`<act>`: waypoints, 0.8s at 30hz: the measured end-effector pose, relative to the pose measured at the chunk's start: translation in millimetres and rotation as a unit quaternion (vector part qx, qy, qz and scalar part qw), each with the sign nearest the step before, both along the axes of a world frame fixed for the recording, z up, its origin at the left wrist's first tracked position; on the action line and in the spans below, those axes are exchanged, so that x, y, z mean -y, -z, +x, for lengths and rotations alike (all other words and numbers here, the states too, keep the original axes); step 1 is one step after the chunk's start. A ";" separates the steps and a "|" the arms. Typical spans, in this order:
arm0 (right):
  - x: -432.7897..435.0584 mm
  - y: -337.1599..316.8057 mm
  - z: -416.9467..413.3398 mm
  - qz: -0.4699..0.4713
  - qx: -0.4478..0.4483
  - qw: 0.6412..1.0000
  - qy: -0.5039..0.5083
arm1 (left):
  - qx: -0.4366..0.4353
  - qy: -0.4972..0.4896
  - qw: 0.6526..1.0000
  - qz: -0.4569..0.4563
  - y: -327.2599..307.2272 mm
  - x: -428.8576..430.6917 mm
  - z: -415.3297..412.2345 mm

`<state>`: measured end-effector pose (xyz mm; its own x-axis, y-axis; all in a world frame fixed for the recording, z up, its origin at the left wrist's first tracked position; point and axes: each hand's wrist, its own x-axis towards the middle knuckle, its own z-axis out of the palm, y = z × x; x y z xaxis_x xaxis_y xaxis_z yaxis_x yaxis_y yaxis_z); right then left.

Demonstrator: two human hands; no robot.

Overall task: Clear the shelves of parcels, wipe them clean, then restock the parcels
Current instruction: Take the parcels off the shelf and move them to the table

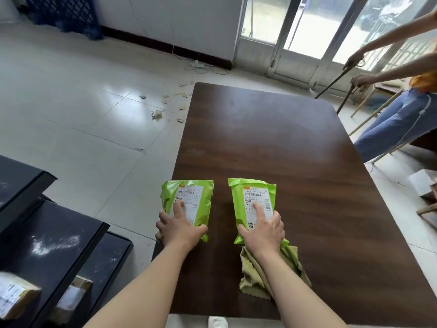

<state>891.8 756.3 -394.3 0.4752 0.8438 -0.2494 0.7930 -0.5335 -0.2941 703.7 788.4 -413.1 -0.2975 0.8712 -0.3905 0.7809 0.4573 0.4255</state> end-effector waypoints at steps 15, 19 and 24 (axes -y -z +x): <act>-41.0 55.9 21.8 -0.027 -0.015 0.997 -0.064 | -0.028 -0.041 0.999 0.005 51.1 -21.7 33.8; -43.8 45.0 15.4 0.004 -0.015 0.994 -0.105 | -0.026 -0.055 0.998 -0.003 40.0 -17.1 28.9; -52.2 13.1 -13.1 0.062 -0.098 0.971 -0.207 | 0.032 -0.116 0.990 0.078 -2.0 -6.3 8.6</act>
<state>878.6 808.5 -407.5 0.0420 0.9819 -0.1847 0.8542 -0.1312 -0.5032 712.3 794.7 -411.0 -0.4756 0.8338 -0.2804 0.6323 0.5457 0.5499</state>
